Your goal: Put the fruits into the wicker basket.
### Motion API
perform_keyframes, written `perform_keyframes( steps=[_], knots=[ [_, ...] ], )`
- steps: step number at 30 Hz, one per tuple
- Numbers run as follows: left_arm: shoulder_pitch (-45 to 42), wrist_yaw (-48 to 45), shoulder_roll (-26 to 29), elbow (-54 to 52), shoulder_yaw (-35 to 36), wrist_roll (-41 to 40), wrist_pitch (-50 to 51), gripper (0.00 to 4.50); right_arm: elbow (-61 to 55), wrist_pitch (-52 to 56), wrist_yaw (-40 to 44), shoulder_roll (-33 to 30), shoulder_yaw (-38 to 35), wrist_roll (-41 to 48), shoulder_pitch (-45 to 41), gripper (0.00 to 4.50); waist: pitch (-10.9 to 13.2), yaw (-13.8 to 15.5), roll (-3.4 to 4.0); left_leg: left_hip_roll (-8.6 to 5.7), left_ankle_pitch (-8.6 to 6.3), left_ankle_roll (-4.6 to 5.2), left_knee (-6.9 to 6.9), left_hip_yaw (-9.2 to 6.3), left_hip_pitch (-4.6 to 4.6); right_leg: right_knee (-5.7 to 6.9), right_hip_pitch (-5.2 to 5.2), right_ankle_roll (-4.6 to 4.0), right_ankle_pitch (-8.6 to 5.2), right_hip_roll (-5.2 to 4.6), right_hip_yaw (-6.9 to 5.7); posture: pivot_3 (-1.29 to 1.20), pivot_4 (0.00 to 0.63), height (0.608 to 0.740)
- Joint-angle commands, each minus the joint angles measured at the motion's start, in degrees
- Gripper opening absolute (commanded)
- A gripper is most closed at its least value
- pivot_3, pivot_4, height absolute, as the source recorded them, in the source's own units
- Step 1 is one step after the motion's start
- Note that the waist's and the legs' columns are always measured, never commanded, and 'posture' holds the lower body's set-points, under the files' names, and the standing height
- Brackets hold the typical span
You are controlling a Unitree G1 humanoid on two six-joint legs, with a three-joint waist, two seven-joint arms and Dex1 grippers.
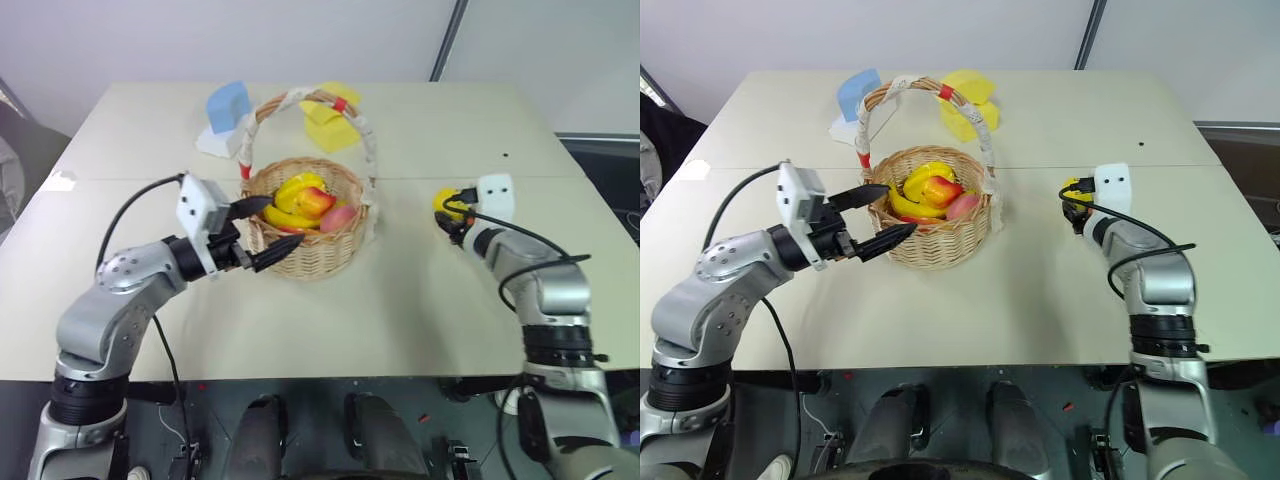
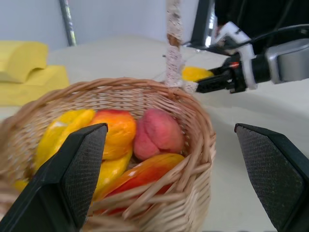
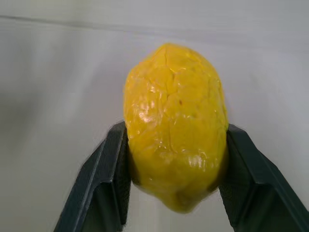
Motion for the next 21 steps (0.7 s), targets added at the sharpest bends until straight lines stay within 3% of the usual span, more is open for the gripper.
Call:
perform_keyframes(
  steps=[1,5,8,13,17,18,21],
  knots=[
    [2.60,-2.00,1.27,0.46,6.52,-2.04,-3.49,4.50,-13.87,-6.74,14.68,-8.69,2.56,1.63,4.45,1.92,0.01,0.07,0.01,0.00,-0.01,0.02,-0.02,0.00,0.01,0.00,0.00,-0.04,-0.05,-0.02,0.00,0.00,0.150,0.740],
    [5.61,-4.62,2.83,2.22,9.15,-2.14,-5.40,4.50,-27.38,-6.04,28.05,-13.10,1.36,13.37,8.04,1.92,-0.02,-0.35,-0.04,0.04,-0.04,0.06,-0.03,-0.01,0.05,-0.02,0.03,-0.05,-0.10,0.01,-0.02,0.00,0.150,0.740],
    [7.04,-5.33,2.90,2.53,9.66,-2.37,-6.42,4.50,-30.75,-0.41,24.10,-6.71,6.89,16.95,0.76,1.92,-0.02,-0.86,-0.06,0.13,-0.04,0.06,-0.01,0.00,0.18,0.03,0.07,-0.15,-0.05,0.07,-0.02,0.00,0.150,0.740],
    [8.39,-4.47,1.63,0.94,8.92,-2.59,-6.95,4.50,-24.39,3.42,14.05,4.13,16.42,9.69,-9.42,1.92,-0.04,-1.21,-0.09,0.14,-0.03,0.03,0.02,-0.02,0.18,0.03,0.07,-0.32,0.03,0.03,-0.05,0.00,0.150,0.740],
    [9.04,-2.77,0.43,-1.30,8.01,-2.91,-6.71,4.50,-17.19,5.42,9.97,10.04,19.95,6.06,-14.38,1.92,-0.04,-1.19,-0.09,0.12,-0.02,0.02,0.01,0.05,0.02,-0.02,-0.03,-0.30,0.03,-0.07,-0.04,0.00,0.150,0.740],
    [9.29,-2.21,0.05,-2.08,7.74,-3.01,-6.64,4.50,-15.27,5.70,9.05,11.26,20.28,5.16,-15.48,2.86,-0.04,-1.10,-0.09,0.12,-0.02,0.02,0.01,0.04,-0.01,-0.01,-0.05,-0.30,0.04,-0.09,-0.05,0.00,0.150,0.740],
    [9.86,-0.97,-0.63,-3.73,7.29,-3.31,-6.36,4.50,-14.40,3.53,8.40,12.14,20.86,2.60,-16.56,4.26,-0.04,-0.99,-0.09,0.10,-0.02,0.02,0.00,0.06,-0.03,-0.02,-0.05,-0.28,0.04,-0.11,-0.05,0.00,0.150,0.740]
  ],
)
